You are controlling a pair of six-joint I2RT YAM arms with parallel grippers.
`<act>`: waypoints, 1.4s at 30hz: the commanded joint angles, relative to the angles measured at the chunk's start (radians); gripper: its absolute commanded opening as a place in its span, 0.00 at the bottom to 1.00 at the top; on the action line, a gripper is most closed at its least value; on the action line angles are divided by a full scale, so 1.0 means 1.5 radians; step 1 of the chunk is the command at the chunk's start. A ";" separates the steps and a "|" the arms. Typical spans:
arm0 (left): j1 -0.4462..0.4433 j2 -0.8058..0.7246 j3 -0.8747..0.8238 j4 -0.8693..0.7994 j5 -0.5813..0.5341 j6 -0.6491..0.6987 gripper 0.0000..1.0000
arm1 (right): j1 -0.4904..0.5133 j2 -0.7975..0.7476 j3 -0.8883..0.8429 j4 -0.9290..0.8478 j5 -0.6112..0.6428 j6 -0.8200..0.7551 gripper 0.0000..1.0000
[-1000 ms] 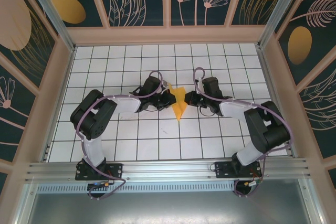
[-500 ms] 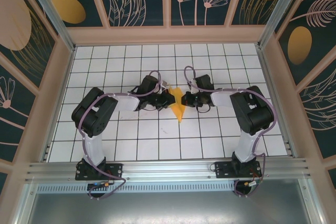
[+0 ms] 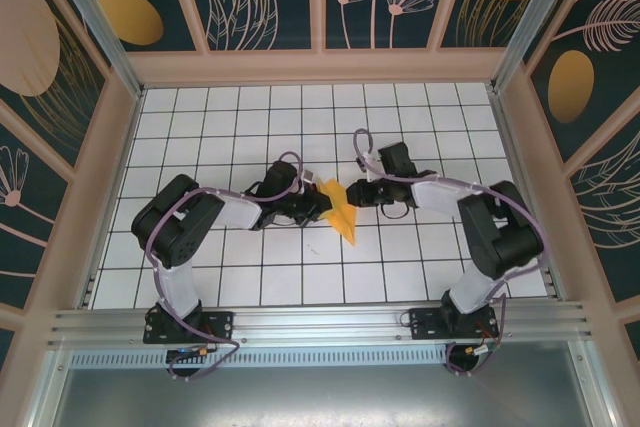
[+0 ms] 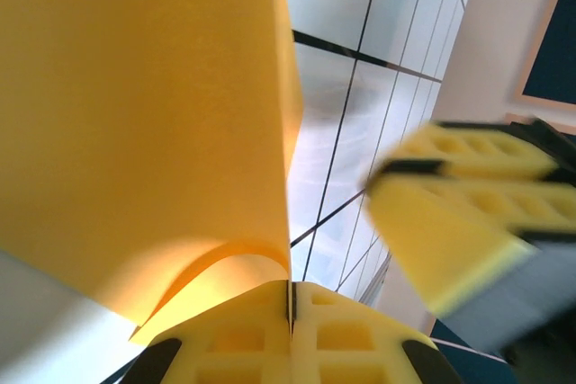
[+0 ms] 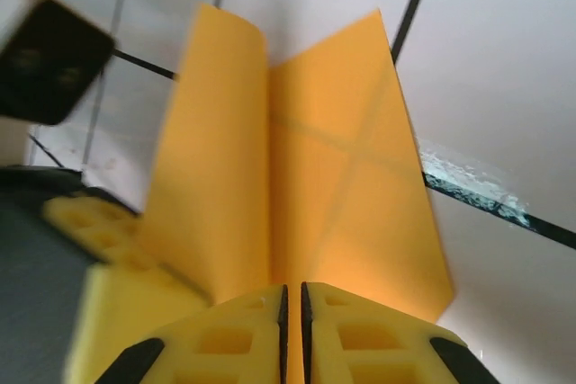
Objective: Fold a paper plane with a square sheet of paper (pick it up from the middle)
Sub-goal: Fourth fold the wing at the center of the table.
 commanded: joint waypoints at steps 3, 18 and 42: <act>0.000 0.003 0.016 0.029 -0.007 -0.013 0.04 | 0.026 -0.126 -0.106 0.052 0.070 0.011 0.25; 0.000 0.015 0.037 -0.014 0.003 0.023 0.04 | 0.130 -0.137 -0.153 0.063 0.164 0.001 0.28; 0.000 0.010 0.043 -0.024 -0.002 0.026 0.19 | 0.138 -0.081 -0.150 0.050 0.172 -0.026 0.00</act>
